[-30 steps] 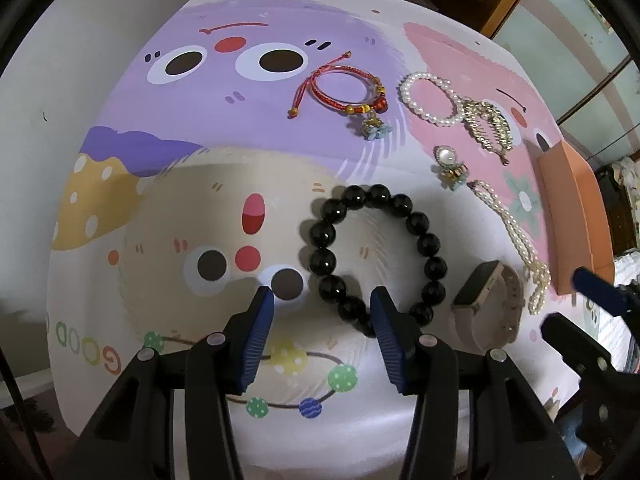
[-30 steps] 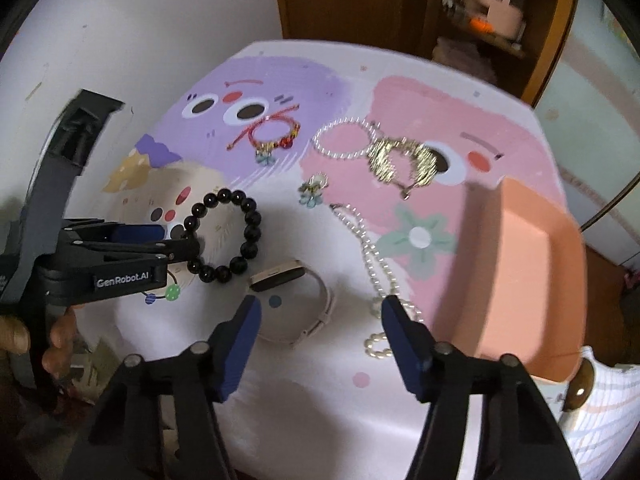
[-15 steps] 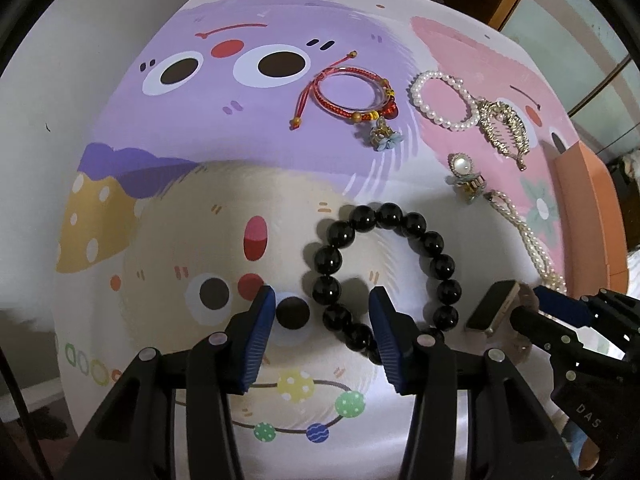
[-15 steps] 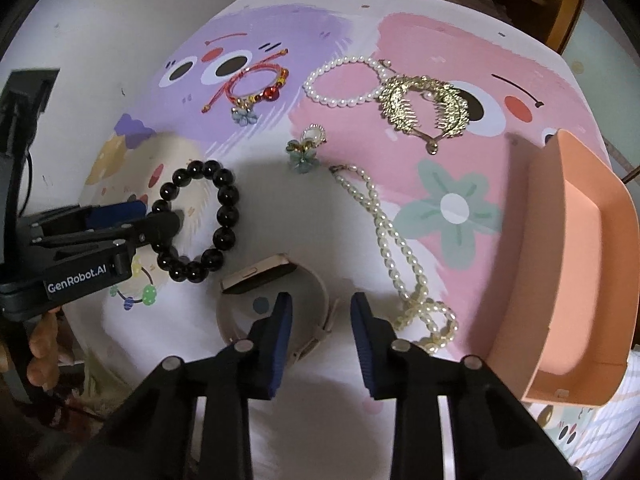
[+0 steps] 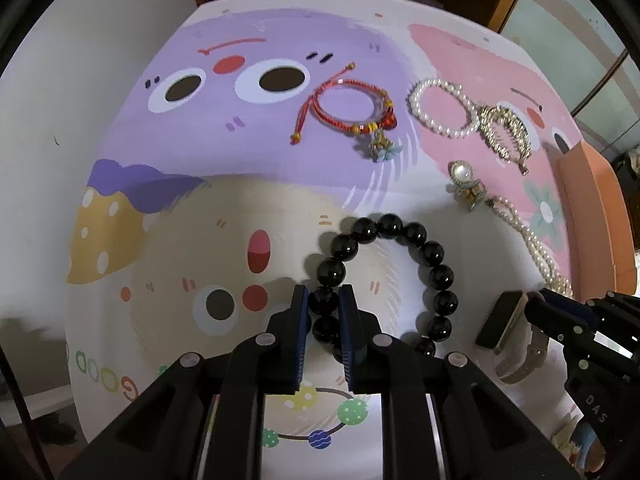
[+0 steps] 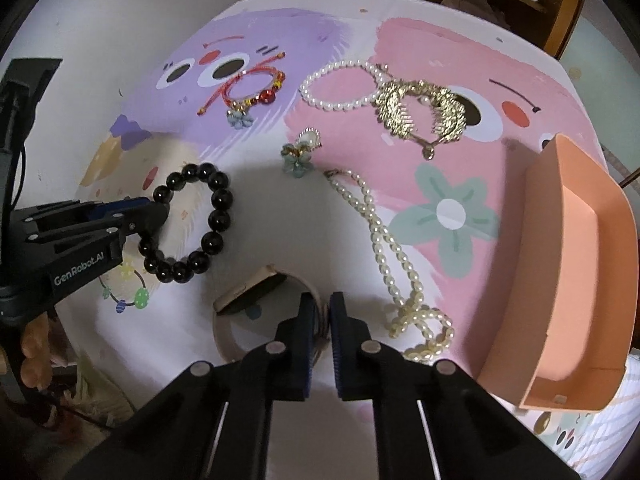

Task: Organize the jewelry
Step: 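Grasp the black bead bracelet with the left gripper while the right grasps the silver bangle, then carry both bracelets into the pink tray and open both grippers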

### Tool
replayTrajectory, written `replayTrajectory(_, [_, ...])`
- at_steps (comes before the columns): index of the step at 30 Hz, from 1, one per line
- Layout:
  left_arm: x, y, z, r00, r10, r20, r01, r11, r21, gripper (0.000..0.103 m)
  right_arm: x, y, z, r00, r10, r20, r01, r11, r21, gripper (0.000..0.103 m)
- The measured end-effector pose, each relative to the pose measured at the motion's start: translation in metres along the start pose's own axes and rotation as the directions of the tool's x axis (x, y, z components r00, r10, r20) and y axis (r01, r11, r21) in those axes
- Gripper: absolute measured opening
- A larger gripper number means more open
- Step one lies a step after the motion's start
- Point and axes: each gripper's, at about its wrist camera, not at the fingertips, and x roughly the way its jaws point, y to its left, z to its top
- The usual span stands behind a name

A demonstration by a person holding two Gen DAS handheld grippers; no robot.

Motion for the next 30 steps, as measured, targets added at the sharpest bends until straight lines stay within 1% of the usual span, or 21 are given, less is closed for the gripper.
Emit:
replayTrajectory(3, [-0.013, 0.0, -0.001, 0.999, 0.001, 0.039, -0.001, 1.0, -0.002, 0.012, -0.012, -0.003, -0.002, 1.0, 0.006, 0.028, -0.006, 1.0, 0.003, 0.007])
replayTrajectory(9, [-0.04, -0.013, 0.005, 0.995, -0.009, 0.104, 0.008, 1.0, 0.011, 0.012, -0.039, -0.011, -0.003, 0.996, 0.017, 0.091, -0.02, 0.999, 0.034, 0.007])
replayTrajectory(12, [-0.056, -0.016, 0.003, 0.991, -0.019, 0.133, 0.015, 0.999, 0.029, 0.012, -0.054, -0.017, -0.006, 0.992, 0.016, 0.126, -0.022, 0.999, 0.048, 0.007])
replayTrajectory(18, [-0.086, -0.036, 0.003, 0.98, -0.038, 0.193, 0.023, 0.996, 0.081, 0.013, -0.076, -0.031, -0.014, 0.984, 0.006, 0.178, -0.024, 0.995, 0.097, 0.007])
replayTrajectory(21, [-0.099, -0.044, 0.004, 0.976, -0.059, 0.21, 0.038, 0.994, 0.099, 0.013, -0.086, -0.045, -0.017, 0.979, -0.005, 0.202, -0.023, 0.991, 0.134, 0.007])
replayTrajectory(25, [-0.116, -0.056, 0.005, 0.969, -0.104, 0.226, 0.076, 0.989, 0.127, 0.013, -0.093, -0.065, -0.021, 0.974, -0.033, 0.226, -0.012, 0.981, 0.193, 0.007])
replayTrajectory(30, [-0.136, -0.071, 0.008, 0.957, -0.163, 0.241, 0.125, 0.978, 0.164, 0.013, -0.097, -0.099, -0.027, 0.968, -0.086, 0.236, 0.014, 0.957, 0.29, 0.007])
